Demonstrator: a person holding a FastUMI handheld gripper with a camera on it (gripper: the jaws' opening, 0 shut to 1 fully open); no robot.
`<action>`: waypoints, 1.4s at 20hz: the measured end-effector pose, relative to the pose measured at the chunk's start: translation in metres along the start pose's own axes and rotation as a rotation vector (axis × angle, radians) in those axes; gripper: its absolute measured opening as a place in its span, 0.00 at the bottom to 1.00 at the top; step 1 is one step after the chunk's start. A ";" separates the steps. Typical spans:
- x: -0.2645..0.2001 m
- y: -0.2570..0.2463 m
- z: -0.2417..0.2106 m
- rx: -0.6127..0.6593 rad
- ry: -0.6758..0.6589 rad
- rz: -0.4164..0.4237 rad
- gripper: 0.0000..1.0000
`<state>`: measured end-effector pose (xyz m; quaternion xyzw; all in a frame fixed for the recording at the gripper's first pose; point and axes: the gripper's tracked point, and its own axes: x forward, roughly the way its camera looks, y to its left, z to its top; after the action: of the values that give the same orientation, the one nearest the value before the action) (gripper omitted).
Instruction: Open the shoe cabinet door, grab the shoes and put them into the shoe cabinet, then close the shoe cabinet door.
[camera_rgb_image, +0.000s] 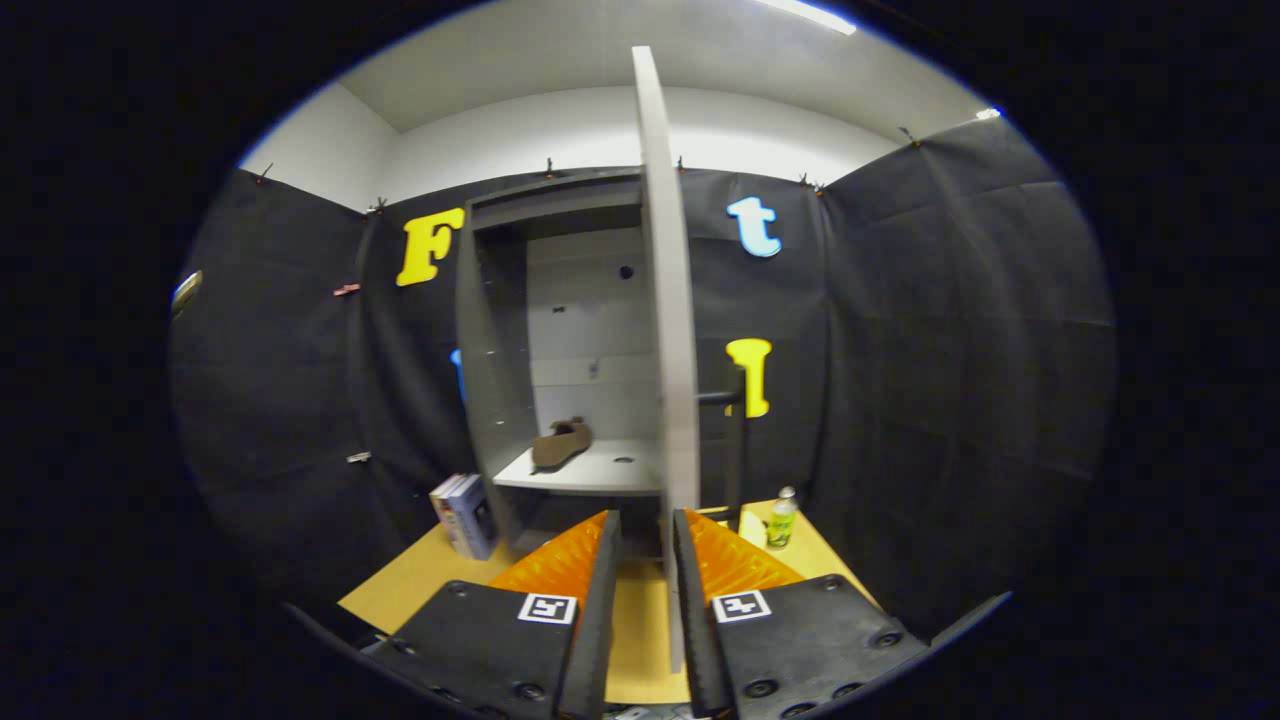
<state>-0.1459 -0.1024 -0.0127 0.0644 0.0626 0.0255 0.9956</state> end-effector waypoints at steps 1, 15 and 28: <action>0.001 0.015 -0.011 0.000 0.026 0.034 0.45; 0.073 0.102 -0.286 0.053 0.593 0.162 0.99; 0.146 0.100 -0.420 0.106 0.758 0.102 0.99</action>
<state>-0.0591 0.0574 -0.4311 0.1046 0.4241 0.0937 0.8947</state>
